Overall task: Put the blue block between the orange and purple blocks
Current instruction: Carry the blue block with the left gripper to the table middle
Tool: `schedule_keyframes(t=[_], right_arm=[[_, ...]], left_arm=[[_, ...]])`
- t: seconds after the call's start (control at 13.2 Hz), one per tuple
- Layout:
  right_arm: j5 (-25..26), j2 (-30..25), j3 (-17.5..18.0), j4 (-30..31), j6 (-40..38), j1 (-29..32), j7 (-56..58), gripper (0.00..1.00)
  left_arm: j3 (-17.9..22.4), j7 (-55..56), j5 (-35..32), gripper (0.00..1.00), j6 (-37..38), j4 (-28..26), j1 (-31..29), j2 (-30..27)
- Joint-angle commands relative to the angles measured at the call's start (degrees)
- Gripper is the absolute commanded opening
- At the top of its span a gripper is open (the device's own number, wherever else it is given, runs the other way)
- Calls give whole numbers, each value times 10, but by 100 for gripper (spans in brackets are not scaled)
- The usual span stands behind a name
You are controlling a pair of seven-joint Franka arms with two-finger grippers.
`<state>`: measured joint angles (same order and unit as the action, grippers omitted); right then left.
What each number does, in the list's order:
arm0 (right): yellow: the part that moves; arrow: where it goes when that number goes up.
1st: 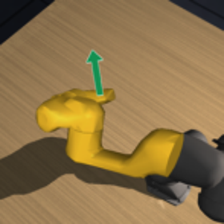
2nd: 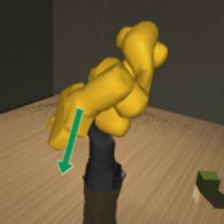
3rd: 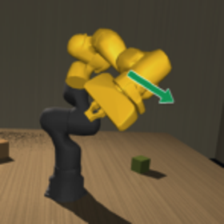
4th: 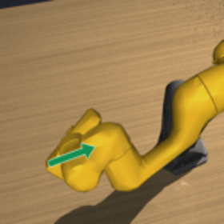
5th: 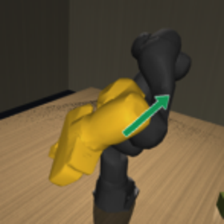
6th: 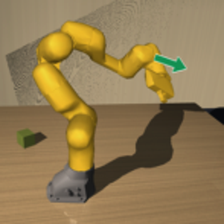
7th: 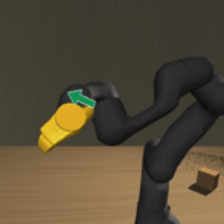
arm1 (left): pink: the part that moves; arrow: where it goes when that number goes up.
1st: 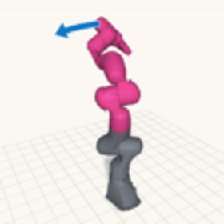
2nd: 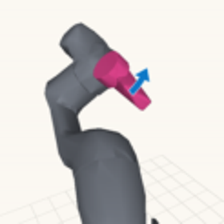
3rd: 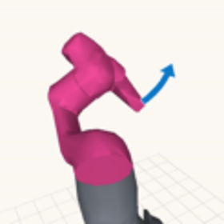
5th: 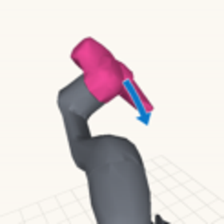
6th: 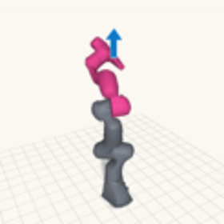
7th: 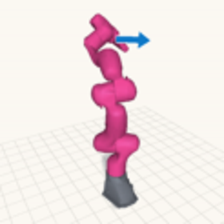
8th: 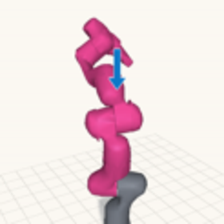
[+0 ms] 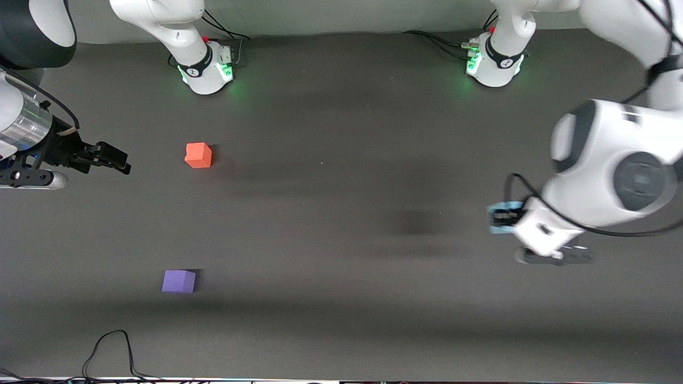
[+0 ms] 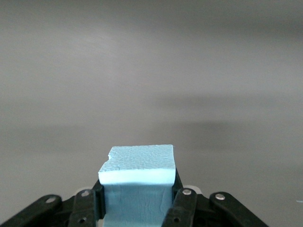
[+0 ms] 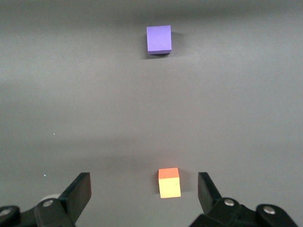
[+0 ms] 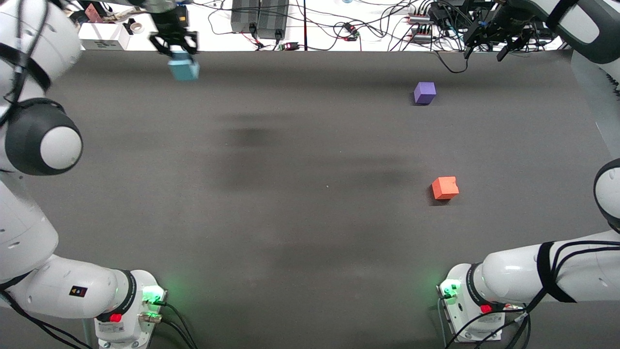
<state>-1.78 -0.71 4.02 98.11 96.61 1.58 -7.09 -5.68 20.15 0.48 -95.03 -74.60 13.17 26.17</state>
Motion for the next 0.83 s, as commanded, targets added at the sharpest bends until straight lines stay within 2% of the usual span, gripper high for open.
schedule_keyframes(t=[0.0,0.3,0.45,0.76], right_arm=[[10,-7,0,3,2,-1,2,100],[10,-7,0,3,2,0,2,100],[10,-7,0,3,2,0,2,100],[10,-7,-1,3,2,0,2,100]], left_arm=[[-15,122,-2,39,-4,37,71,26],[-14,262,-14,38,-90,43,198,64],[-14,314,-47,38,-119,44,253,99],[-14,370,-98,38,-186,42,318,177]])
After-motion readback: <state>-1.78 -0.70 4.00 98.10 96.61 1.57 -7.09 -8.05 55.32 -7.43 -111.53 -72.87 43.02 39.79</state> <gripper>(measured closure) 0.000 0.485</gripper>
